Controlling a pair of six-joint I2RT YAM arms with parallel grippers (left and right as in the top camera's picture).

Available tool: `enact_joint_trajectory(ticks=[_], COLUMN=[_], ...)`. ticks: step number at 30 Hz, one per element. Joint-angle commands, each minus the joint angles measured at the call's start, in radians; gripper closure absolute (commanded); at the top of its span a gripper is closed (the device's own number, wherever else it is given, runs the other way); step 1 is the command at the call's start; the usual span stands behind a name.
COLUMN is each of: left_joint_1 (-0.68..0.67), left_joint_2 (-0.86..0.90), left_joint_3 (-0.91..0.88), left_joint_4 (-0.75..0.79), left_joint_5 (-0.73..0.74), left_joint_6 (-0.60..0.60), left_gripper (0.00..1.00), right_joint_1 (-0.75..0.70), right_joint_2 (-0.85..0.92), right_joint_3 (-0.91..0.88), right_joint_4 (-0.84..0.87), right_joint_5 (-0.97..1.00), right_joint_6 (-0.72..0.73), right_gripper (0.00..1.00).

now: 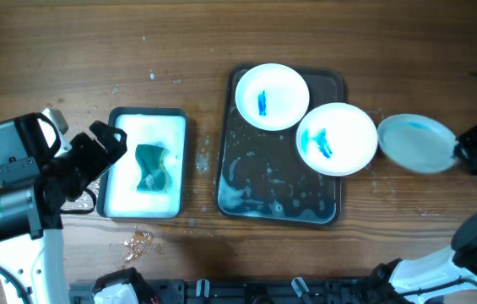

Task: Clean dirty plates on tray and stack at the side
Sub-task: 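Carry the plate right and set it on the table beside the tray, then grasp the upper-right plate with the right gripper and slide it down-center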

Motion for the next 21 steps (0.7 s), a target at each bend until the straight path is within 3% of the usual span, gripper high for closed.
enact_joint_trajectory(ticks=[1,3,5,7,9,11,14,17,19,21], left_joint_1=[0.005,0.005,0.005,0.005,0.005,0.005,0.005,0.005,0.005,0.005], left_joint_2=[0.003,0.003,0.003,0.003,0.003,0.003,0.003,0.003,0.003,0.003], left_joint_3=[0.017,0.017,0.017,0.017,0.017,0.017,0.017,0.017,0.017,0.017], left_joint_4=[-0.004,-0.004,-0.003,-0.004,-0.004,-0.006,-0.032,-0.067,-0.071,-0.063], left_joint_5=[0.019,0.019,0.019,0.019,0.022,0.059,0.093,0.09,0.09,0.09], left_joint_6=[0.024,0.024,0.024,0.024,0.032,0.086,0.149,0.186,0.194,0.193], left_gripper=[0.0,0.0,0.0,0.0,0.0,0.0,0.0,0.0,0.0,0.0], right_joint_1=[0.01,0.063,0.137,0.307,0.436,0.529,0.599,0.588,0.587,0.587], right_joint_2=[-0.031,-0.108,-0.17,-0.222,-0.216,-0.204,-0.17,-0.135,-0.13,-0.13], right_joint_3=[-0.005,-0.005,-0.005,-0.006,-0.026,-0.09,-0.213,-0.288,-0.291,-0.298], right_joint_4=[0.005,0.006,-0.01,-0.024,-0.002,0.072,0.214,0.262,0.262,0.269], right_joint_5=[-0.052,-0.232,-0.26,-0.209,-0.077,0.055,0.087,0.161,0.106,0.053], right_joint_6=[-0.039,-0.125,-0.2,-0.257,-0.219,-0.14,-0.135,-0.078,-0.087,-0.081], right_gripper=[0.45,0.37,0.36,0.35,0.33,0.29,0.3,0.37,0.55,0.85])
